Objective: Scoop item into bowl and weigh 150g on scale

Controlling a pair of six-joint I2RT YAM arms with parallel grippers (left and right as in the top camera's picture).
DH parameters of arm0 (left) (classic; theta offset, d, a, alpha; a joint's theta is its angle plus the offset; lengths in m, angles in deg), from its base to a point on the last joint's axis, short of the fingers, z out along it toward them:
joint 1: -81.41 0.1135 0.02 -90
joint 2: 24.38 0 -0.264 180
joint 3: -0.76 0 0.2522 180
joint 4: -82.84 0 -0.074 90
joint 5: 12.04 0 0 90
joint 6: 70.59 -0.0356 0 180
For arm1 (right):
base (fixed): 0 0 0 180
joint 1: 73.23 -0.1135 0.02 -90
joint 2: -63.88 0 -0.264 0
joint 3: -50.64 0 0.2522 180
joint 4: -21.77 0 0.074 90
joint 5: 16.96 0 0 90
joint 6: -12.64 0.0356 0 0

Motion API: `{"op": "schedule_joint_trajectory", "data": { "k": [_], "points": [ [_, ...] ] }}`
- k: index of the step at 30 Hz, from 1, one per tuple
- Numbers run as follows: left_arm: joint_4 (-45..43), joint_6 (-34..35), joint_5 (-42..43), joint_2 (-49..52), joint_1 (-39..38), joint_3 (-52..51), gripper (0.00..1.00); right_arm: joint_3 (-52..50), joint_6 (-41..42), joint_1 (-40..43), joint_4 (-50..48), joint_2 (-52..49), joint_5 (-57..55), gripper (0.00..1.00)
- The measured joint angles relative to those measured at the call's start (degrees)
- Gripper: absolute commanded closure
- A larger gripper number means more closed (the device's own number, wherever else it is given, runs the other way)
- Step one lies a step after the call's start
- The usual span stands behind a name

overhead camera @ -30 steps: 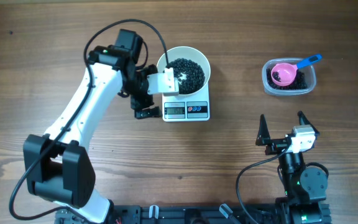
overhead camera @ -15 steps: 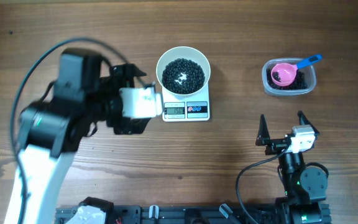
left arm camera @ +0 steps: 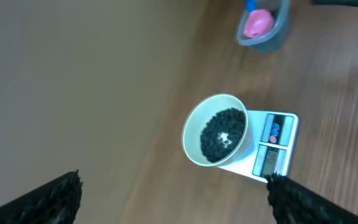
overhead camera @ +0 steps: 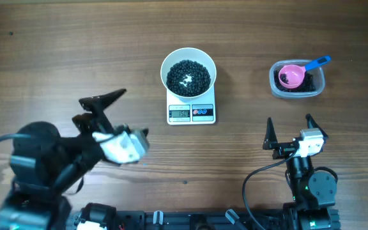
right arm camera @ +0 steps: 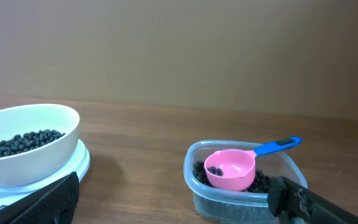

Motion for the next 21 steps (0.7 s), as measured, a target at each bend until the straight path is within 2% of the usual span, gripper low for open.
{"op": "schedule_joint_trajectory", "data": {
  "k": [2, 3, 8, 10, 12, 14, 21],
  "points": [
    [-14.73, 8.52, 0.04, -3.19, 1.77, -9.18, 0.0, 0.0, 0.0, 0.0, 0.04, 0.0, 0.0, 0.0],
    [-18.97, 12.22, 0.04, -4.37, 2.54, -12.57, 0.0, 0.0, 0.0, 0.0, 0.0, 0.0, 0.0, 0.0],
    [-56.35, 43.23, -2.93, -14.19, 5.6, -37.55, 0.0, 0.0, -0.2, 0.0, 0.0, 0.0, 0.0, 0.0],
    [-65.85, 52.63, -5.62, -17.84, 5.6, -44.94, 0.0, 0.0, -0.22, 0.0, 0.02, 0.0, 0.02, 0.0],
    [-71.76, 59.82, -8.5, -20.09, 5.6, -50.56, 0.0, 0.0, -0.24, 0.0, 0.02, 0.0, 0.02, 0.0],
    [-73.79, 65.05, -11.21, -21.66, 5.6, -54.27, 0.0, 0.0, -0.24, 0.0, 0.02, 0.0, 0.02, 0.0],
    [-74.03, 71.91, -15.45, -27.61, 5.6, -58.73, 0.0, 0.0, -0.39, 0.0, 0.02, 0.0, 0.02, 0.0]
  ]
}}
